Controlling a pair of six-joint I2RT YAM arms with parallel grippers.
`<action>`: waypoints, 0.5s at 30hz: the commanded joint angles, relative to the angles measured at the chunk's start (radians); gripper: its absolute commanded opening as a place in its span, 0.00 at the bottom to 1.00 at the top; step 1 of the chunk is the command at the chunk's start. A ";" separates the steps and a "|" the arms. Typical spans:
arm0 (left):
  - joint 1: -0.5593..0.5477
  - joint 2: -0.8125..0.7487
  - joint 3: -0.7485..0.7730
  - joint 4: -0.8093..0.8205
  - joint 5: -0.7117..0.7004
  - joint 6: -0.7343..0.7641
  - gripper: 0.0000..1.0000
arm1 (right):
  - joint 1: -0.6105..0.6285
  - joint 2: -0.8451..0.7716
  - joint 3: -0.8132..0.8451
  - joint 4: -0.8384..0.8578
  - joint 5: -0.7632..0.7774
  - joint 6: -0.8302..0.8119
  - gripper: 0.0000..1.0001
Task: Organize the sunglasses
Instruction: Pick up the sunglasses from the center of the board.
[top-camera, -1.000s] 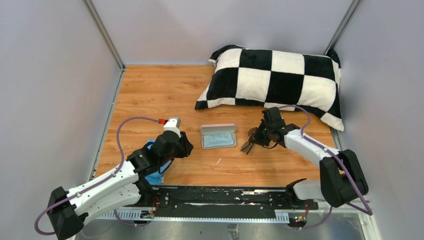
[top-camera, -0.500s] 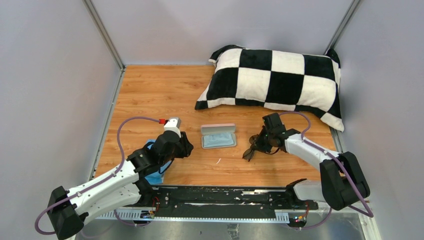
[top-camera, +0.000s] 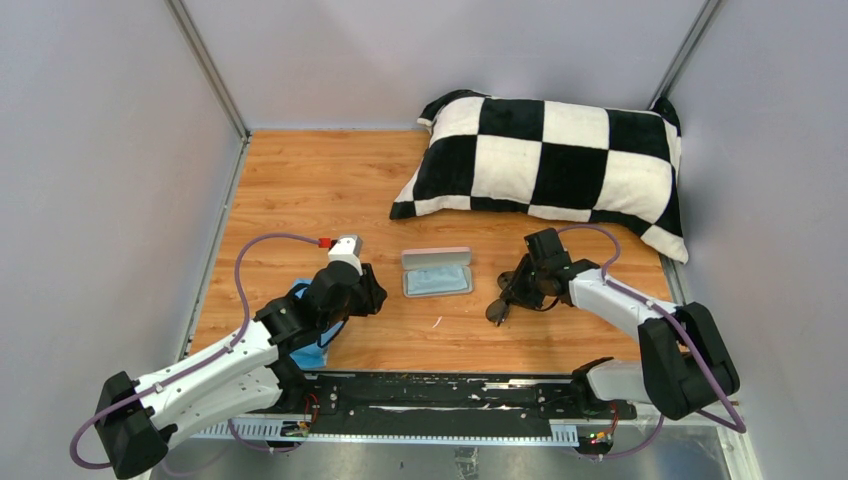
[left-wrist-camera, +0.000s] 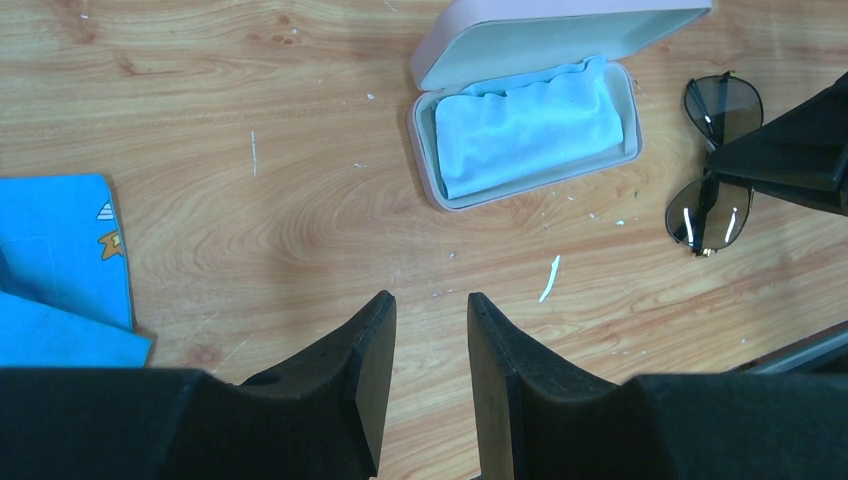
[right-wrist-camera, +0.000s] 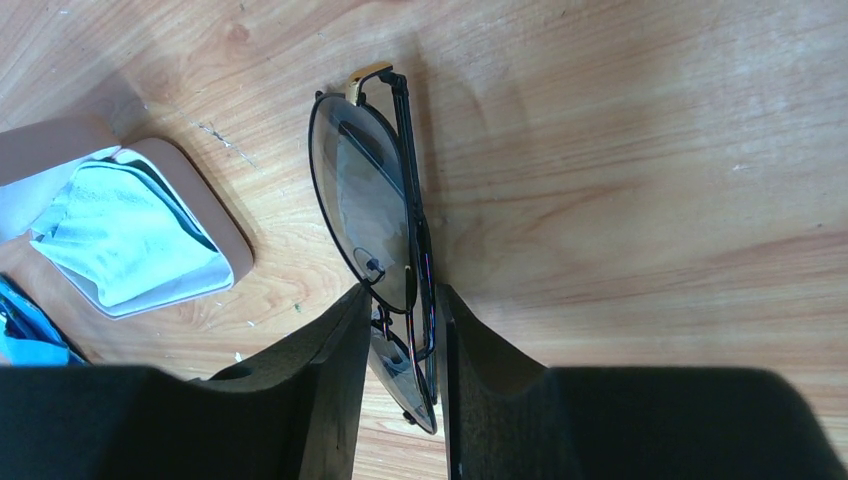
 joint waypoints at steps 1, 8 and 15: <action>0.003 0.003 0.005 0.000 0.003 0.011 0.38 | 0.010 0.018 -0.024 -0.030 0.025 -0.027 0.35; 0.003 0.001 0.004 -0.001 0.004 0.009 0.38 | 0.010 0.032 -0.035 -0.029 0.054 -0.046 0.46; 0.003 -0.002 0.002 -0.001 0.005 0.008 0.38 | 0.010 0.100 -0.044 0.011 0.080 -0.059 0.42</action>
